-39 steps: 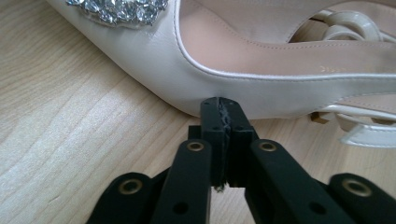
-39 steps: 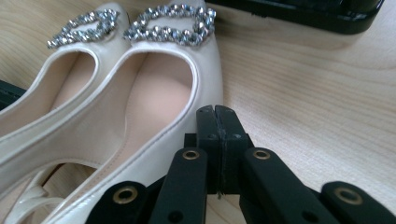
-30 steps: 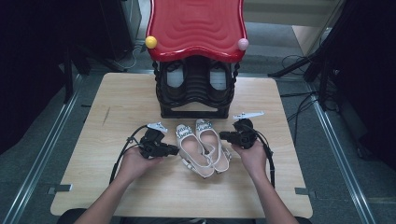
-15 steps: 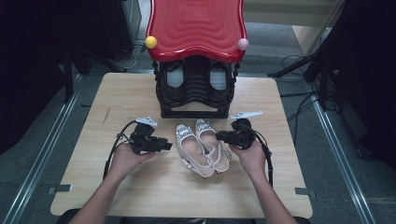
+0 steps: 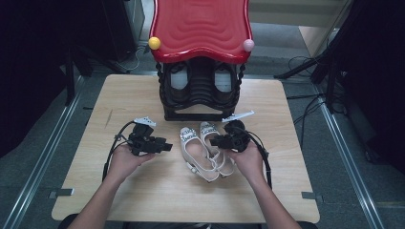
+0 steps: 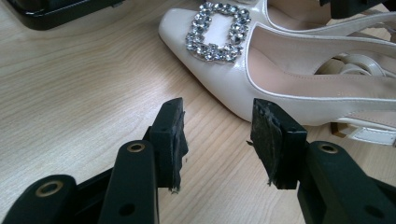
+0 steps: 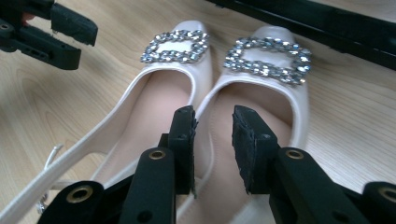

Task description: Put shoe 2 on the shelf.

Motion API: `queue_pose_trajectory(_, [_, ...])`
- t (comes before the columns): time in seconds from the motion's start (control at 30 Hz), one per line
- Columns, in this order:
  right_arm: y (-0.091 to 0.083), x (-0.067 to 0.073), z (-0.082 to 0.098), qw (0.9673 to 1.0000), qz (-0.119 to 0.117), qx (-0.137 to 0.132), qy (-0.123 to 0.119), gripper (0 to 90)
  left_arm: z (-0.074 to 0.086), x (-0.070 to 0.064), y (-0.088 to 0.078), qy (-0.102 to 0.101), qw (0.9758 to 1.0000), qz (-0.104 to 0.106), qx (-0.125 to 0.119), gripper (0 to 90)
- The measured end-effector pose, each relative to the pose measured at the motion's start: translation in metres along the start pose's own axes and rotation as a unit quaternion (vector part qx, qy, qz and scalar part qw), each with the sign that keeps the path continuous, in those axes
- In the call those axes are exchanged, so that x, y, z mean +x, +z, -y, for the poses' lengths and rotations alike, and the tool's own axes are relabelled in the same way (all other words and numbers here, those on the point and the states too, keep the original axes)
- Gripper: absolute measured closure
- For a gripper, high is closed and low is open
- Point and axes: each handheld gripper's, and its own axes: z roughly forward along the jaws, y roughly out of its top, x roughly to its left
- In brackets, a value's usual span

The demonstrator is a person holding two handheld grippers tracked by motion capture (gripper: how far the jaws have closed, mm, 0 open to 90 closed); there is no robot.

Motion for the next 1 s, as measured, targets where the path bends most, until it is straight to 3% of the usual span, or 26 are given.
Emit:
queue_pose_trajectory(0.37, [0.013,0.021,-0.018,0.9989,-0.003,0.039,-0.024,66.3,0.000,0.001,0.000,0.004,1.0000,-0.009,0.000,54.8])
queue_pose_trajectory(0.5, [0.021,0.023,-0.019,0.9979,0.006,0.059,-0.024,64.8,0.001,0.001,0.000,0.004,0.9999,-0.009,0.003,54.6])
queue_pose_trajectory(0.67, [0.026,0.023,-0.015,0.9958,0.021,0.087,-0.023,64.6,0.001,0.002,0.000,0.004,0.9999,-0.010,0.005,54.6])
queue_pose_trajectory(0.87, [0.023,0.023,-0.009,0.9927,0.014,0.119,-0.009,64.3,0.001,0.002,0.001,0.004,0.9999,-0.011,0.007,54.5])
queue_pose_trajectory(0.93, [0.026,0.023,-0.008,0.9903,0.012,0.138,-0.006,63.6,0.001,0.002,0.000,0.003,0.9999,-0.012,0.006,54.5])
queue_pose_trajectory(1.0, [0.029,0.026,-0.006,0.9892,0.028,0.143,-0.018,66.0,0.001,0.003,0.000,0.003,0.9999,-0.015,0.005,53.9])
